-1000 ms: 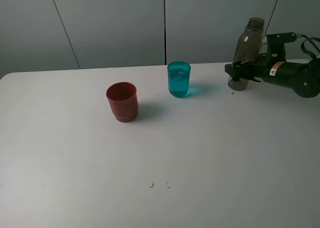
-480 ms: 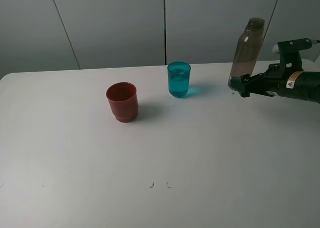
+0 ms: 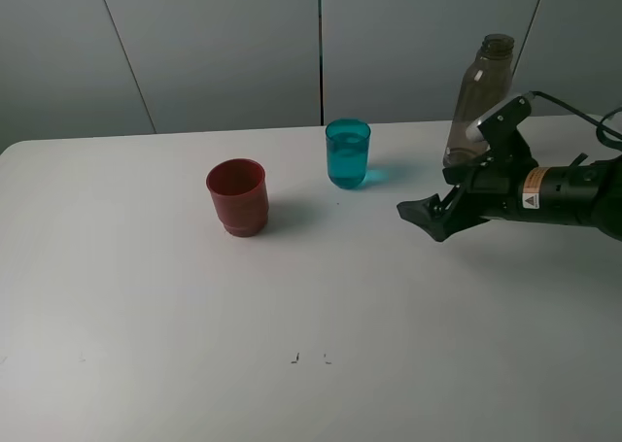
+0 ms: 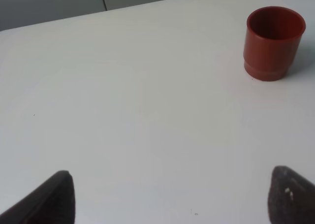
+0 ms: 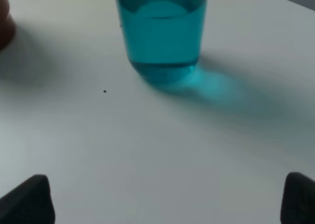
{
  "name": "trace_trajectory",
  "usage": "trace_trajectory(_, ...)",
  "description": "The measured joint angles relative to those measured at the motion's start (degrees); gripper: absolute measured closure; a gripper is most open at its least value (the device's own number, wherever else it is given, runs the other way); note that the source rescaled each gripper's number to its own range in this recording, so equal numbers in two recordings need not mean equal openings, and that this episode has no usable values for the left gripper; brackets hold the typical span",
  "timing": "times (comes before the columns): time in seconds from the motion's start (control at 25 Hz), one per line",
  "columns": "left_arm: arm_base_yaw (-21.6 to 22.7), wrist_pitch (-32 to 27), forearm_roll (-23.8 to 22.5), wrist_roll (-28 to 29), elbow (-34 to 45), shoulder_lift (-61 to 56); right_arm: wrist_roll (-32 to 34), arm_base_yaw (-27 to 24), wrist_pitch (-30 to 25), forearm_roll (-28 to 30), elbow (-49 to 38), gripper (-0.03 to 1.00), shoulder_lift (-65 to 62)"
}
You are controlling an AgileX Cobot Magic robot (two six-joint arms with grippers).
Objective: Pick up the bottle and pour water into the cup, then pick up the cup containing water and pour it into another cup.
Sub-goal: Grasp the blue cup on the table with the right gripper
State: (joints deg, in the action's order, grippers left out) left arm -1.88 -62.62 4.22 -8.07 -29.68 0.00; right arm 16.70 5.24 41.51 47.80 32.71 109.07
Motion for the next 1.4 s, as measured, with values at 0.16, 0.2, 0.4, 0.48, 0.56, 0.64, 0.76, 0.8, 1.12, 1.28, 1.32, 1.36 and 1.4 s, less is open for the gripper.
trace_trajectory(0.16, 0.0, 0.0, 0.0, 0.0, 0.0, 0.0, -1.4, 3.4, 0.1, -3.7, 3.5, -0.03, 4.7)
trace_trajectory(0.2, 0.0, 0.0, 0.0, 0.0, 0.0, 0.0, -1.6, 4.1, 0.1, -4.2, 4.5, -0.03, 5.7)
trace_trajectory(0.4, 0.0, 0.0, 0.0, 0.0, 0.0, 0.0, -2.2, 6.8, 0.4, -7.4, 9.4, -0.03, 9.8)
trace_trajectory(0.48, 0.0, 0.0, 0.0, 0.0, 0.0, 0.0, -2.4, 7.5, 0.7, -8.3, 11.5, -0.03, 11.3)
trace_trajectory(0.56, 0.0, 0.0, 0.0, 0.0, 0.0, 0.0, -2.5, 7.7, 1.1, -8.5, 13.3, -0.03, 12.7)
trace_trajectory(0.64, 0.0, 0.0, 0.0, 0.0, 0.0, 0.0, -2.5, 8.1, 1.1, -9.0, 15.1, -0.03, 13.9)
trace_trajectory(0.76, 0.0, 0.0, 0.0, 0.0, 0.0, 0.0, -2.6, 8.7, 1.2, -9.5, 17.0, -0.03, 15.0)
trace_trajectory(0.8, 0.0, 0.0, 0.0, 0.0, 0.0, 0.0, -2.6, 8.7, 1.2, -9.5, 17.5, -0.03, 15.3)
trace_trajectory(1.12, 0.0, 0.0, 0.0, 0.0, 0.0, 0.0, -4.8, 8.8, 1.5, -9.8, 18.1, -0.03, 15.7)
trace_trajectory(1.28, 0.0, 0.0, 0.0, 0.0, 0.0, 0.0, -5.6, 8.8, 1.5, -9.8, 18.2, -0.03, 15.7)
trace_trajectory(1.32, 0.0, 0.0, 0.0, 0.0, 0.0, 0.0, -5.8, 8.8, 1.5, -10.0, 18.2, -0.03, 15.7)
trace_trajectory(1.36, 0.0, 0.0, 0.0, 0.0, 0.0, 0.0, -5.9, 8.8, 1.5, -10.5, 18.2, -0.03, 15.7)
trace_trajectory(1.4, 0.0, 0.0, 0.0, 0.0, 0.0, 0.0, -6.1, 8.8, 1.5, -10.9, 18.2, -0.03, 15.7)
